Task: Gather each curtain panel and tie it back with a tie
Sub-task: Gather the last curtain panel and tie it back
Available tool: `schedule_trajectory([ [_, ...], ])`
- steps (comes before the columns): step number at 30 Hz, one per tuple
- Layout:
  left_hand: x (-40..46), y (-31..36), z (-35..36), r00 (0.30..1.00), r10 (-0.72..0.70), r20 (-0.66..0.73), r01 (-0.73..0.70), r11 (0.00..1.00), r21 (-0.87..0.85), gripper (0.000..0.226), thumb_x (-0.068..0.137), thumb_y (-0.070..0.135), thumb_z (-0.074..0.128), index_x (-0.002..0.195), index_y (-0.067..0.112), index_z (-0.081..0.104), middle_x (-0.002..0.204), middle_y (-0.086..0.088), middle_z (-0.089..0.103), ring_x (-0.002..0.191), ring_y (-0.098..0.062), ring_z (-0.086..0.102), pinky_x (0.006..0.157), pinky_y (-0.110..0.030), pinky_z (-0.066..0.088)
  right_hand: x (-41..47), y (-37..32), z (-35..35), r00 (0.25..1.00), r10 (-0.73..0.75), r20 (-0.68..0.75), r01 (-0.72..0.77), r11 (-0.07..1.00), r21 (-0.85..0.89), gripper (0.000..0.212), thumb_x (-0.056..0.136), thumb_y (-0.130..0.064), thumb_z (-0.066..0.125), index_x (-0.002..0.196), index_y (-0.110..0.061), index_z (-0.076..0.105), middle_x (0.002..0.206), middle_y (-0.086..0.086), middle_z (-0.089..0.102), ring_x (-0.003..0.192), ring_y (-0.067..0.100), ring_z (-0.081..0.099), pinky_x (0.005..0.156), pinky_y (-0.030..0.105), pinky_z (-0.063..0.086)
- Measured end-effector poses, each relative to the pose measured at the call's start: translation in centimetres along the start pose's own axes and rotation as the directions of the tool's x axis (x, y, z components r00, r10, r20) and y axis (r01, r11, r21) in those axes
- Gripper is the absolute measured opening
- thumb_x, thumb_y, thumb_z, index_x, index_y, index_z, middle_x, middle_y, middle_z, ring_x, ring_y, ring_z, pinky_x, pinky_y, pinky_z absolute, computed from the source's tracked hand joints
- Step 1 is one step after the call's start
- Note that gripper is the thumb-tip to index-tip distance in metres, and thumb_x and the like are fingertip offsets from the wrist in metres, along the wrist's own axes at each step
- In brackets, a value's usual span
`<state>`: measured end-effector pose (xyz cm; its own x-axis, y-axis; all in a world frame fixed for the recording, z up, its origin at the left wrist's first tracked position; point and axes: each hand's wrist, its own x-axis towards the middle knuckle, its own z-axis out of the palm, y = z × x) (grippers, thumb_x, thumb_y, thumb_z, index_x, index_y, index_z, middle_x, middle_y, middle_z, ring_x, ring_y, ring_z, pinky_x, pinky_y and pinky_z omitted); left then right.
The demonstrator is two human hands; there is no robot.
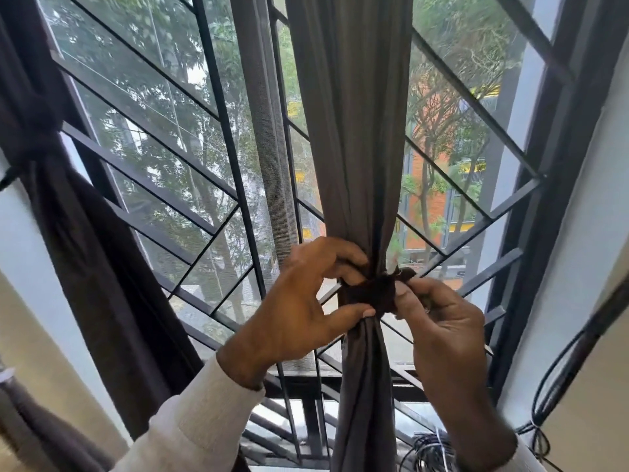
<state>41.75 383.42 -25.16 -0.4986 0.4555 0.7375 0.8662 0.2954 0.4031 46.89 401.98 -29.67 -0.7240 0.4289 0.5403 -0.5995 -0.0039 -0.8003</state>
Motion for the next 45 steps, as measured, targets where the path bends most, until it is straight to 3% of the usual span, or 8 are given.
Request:
schedule_trajectory([
  [3, -1.0, 0.1, 1.2, 0.995, 0.079, -0.062, -0.074, 0.994, 0.08, 0.065, 0.082, 0.013, 0.093, 0.131, 0.028, 0.054, 0.12, 0.022, 0.058, 0.11, -0.019, 0.07, 0.097, -0.055, 0.055, 0.0, 0.1, -0.2, 0.999, 0.018, -0.05, -0.02, 0.999, -0.036, 0.016, 0.092, -0.001, 0.076, 0.076, -0.005, 0.075, 0.063, 0.002, 0.066, 0.06, 0.009, 0.058, 0.06, 0.017, 0.048],
  [10, -0.8, -0.9, 2.6, 0.922, 0.382, -0.056, -0.311, 0.82, 0.48, 0.034, 0.096, 0.015, 0.079, 0.13, 0.01, 0.077, 0.107, -0.001, 0.078, 0.106, -0.031, 0.07, 0.096, -0.05, 0.052, 0.1, -0.4, -0.7, 0.992, -0.124, 0.024, 0.126, 0.965, -0.23, 0.022, 0.087, -0.008, 0.083, 0.072, -0.021, 0.074, 0.066, -0.003, 0.069, 0.063, 0.011, 0.062, 0.064, 0.022, 0.049],
  [19, 0.0, -0.5, 2.7, 0.97, 0.239, 0.045, -0.238, 0.895, 0.377, 0.021, 0.098, 0.015, 0.072, 0.116, 0.008, 0.077, 0.116, -0.006, 0.064, 0.112, -0.029, 0.057, 0.096, -0.049, 0.047, 1.7, -0.4, -2.1, 0.952, -0.241, 0.187, 0.288, 0.914, -0.286, 0.01, 0.09, -0.015, 0.075, 0.09, -0.024, 0.079, 0.084, -0.013, 0.073, 0.081, 0.009, 0.068, 0.076, 0.017, 0.049],
  [26, 0.7, 0.0, 1.8, 0.992, 0.125, 0.008, -0.125, 0.984, 0.124, 0.014, 0.096, 0.021, 0.072, 0.109, 0.018, 0.074, 0.093, 0.012, 0.07, 0.088, -0.011, 0.061, 0.087, -0.041, 0.044, 3.4, 0.2, -2.2, 0.939, -0.259, 0.226, 0.295, 0.944, -0.147, 0.005, 0.094, -0.005, 0.074, 0.094, -0.009, 0.077, 0.089, 0.003, 0.074, 0.077, 0.028, 0.07, 0.071, 0.051, 0.06],
  [30, 0.6, 0.2, 1.6, 0.99, -0.112, 0.084, 0.134, 0.933, -0.334, 0.033, 0.095, 0.0, 0.075, 0.121, 0.007, 0.054, 0.083, 0.007, 0.071, 0.077, -0.006, 0.055, 0.079, -0.025, 0.045, 4.0, -0.4, -1.7, 0.941, -0.189, 0.279, 0.23, 0.966, -0.119, 0.003, 0.091, -0.01, 0.074, 0.089, -0.009, 0.075, 0.075, 0.001, 0.074, 0.067, 0.021, 0.069, 0.068, 0.037, 0.058],
  [35, 0.2, 0.1, -0.2, 0.952, -0.134, 0.277, 0.28, 0.746, -0.604, 0.042, 0.092, -0.011, 0.069, 0.121, 0.001, 0.041, 0.087, -0.019, 0.064, 0.089, -0.024, 0.057, 0.087, -0.039, 0.044, 4.4, -1.3, -0.8, 0.91, -0.035, 0.413, 0.016, 0.999, 0.049, 0.012, 0.086, -0.006, 0.078, 0.082, 0.002, 0.072, 0.066, 0.01, 0.064, 0.061, 0.018, 0.057, 0.062, 0.026, 0.05],
  [40, -0.6, 0.1, -0.5, 0.95, -0.101, 0.297, 0.232, 0.863, -0.448, 0.055, 0.083, -0.021, 0.079, 0.115, 0.007, 0.044, 0.096, -0.002, 0.053, 0.088, -0.02, 0.051, 0.082, -0.033, 0.046, 5.5, -2.2, -0.8, 0.766, 0.293, 0.573, -0.371, 0.928, 0.022, 0.041, 0.067, -0.035, 0.097, 0.079, -0.002, 0.074, 0.072, 0.014, 0.061, 0.058, 0.017, 0.052, 0.056, 0.022, 0.047],
  [45, -1.4, -0.8, 0.8, 0.999, 0.004, 0.04, -0.001, 0.997, -0.078, 0.03, 0.091, 0.017, 0.083, 0.106, 0.021, 0.057, 0.096, 0.006, 0.058, 0.094, -0.024, 0.055, 0.086, -0.039, 0.047, 6.5, -2.4, -1.0, 0.671, 0.443, 0.595, -0.536, 0.844, -0.025, 0.058, 0.047, -0.047, 0.104, 0.075, -0.007, 0.073, 0.07, 0.008, 0.061, 0.051, 0.012, 0.05, 0.054, 0.023, 0.049],
])
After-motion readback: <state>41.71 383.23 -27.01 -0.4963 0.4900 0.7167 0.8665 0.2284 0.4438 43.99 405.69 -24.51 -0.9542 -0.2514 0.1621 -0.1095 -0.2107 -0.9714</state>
